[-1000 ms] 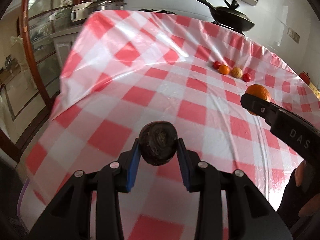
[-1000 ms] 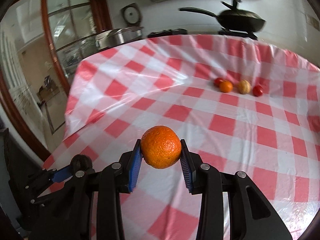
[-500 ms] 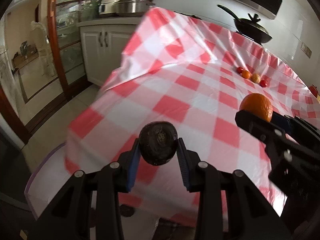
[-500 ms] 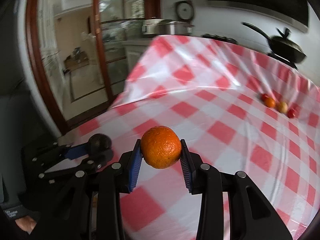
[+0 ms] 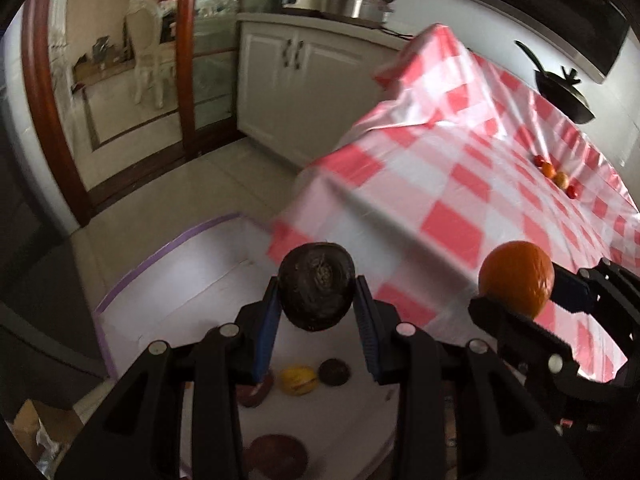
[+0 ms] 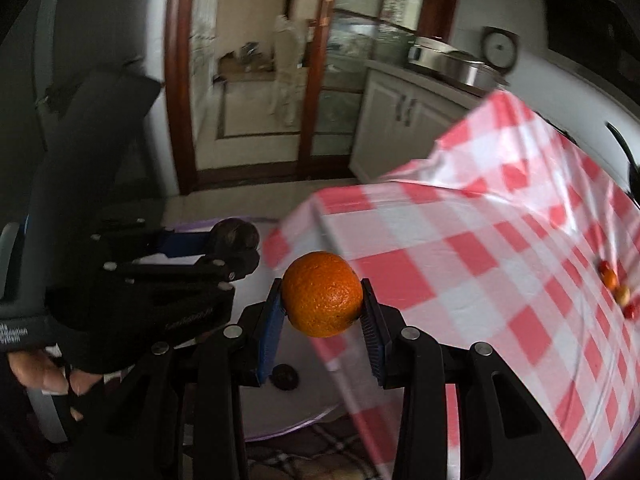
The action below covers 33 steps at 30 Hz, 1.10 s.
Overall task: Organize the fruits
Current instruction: 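Carry the orange and mangosteen to the white box and open both tools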
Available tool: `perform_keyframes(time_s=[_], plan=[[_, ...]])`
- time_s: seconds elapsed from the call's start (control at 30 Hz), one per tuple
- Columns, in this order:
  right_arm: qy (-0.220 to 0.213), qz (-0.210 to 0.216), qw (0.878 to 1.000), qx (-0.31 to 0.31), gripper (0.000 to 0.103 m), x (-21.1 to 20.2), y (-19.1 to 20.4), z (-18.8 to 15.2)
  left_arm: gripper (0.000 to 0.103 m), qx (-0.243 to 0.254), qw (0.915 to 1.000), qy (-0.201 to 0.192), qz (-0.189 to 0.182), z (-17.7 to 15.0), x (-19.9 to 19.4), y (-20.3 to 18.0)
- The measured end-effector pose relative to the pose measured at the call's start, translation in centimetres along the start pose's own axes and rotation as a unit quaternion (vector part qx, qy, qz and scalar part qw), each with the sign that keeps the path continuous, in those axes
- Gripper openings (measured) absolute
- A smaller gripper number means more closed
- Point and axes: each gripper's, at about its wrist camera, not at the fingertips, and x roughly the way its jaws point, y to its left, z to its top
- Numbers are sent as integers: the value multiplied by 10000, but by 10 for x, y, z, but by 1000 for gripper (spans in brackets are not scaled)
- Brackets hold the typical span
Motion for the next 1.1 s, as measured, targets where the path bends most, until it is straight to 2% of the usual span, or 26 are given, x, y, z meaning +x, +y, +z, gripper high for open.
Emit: perform_keyframes(time_s=[0.2,0.3,0.5,0.63,0.83,0.9,0.97,1.1], plan=[[412,313,9982,-311,37,29,30,-13,37,-207,9988,347,285,-27,15,37],[668,434,9953,-543,37,47,47,-25,37,-394,9958,683,461,-47,32,60],[1436,604,9847,-775,37,97,66,-57,36,-486,9898,1194,603,-76,64,79],[1835,682,9782,-694,37,123,64,-72,37,-437,9873,1373,666,-85,81,81],[2153,782,9706,-740,37,142,62,-79,37,-463,9825,1650,731,-99,100,86],[2263,799,9673,-820,37,148,65,-82,37,-469,9835,1593,714,-97,98,85],[2395,806,9635,-881,37,153,67,-86,37,-388,9825,1597,879,-97,100,86],[2492,792,9615,-844,40,154,67,-88,39,-496,9803,1677,920,-95,101,89]])
